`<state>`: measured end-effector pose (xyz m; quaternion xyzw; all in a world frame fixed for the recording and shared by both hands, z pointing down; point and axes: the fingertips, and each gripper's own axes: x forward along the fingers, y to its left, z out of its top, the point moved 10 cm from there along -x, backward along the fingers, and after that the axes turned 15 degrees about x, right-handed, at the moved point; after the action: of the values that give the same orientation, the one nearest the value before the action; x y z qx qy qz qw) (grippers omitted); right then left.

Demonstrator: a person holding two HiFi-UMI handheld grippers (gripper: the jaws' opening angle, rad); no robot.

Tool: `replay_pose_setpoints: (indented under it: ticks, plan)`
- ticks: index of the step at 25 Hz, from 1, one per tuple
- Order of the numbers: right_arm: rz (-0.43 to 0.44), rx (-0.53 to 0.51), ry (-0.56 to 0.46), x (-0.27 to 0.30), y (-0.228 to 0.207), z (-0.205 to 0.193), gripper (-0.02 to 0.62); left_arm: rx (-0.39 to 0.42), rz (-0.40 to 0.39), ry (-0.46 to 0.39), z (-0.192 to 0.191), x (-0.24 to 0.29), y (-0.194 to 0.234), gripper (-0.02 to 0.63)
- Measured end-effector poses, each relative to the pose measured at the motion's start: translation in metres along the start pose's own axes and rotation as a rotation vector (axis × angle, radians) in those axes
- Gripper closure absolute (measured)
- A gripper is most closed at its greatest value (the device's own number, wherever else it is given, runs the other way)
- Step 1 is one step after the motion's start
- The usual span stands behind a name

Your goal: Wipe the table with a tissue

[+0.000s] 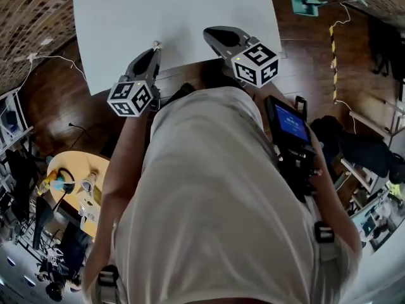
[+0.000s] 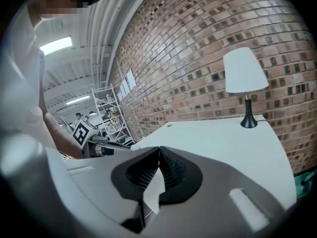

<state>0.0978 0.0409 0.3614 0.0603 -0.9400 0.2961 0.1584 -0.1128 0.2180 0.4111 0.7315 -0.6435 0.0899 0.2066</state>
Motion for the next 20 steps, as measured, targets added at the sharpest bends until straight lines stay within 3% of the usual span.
replay_pose_setpoints:
  ticks: [8, 20]
  plan:
    - [0.036, -0.033, 0.021, -0.010, 0.046, -0.028, 0.588, 0.069, 0.054, -0.074, -0.006, -0.047, -0.010, 0.568]
    - [0.009, -0.025, -0.017, -0.040, 0.074, -0.065, 0.588, 0.147, -0.014, -0.105, -0.019, -0.069, -0.051, 0.568]
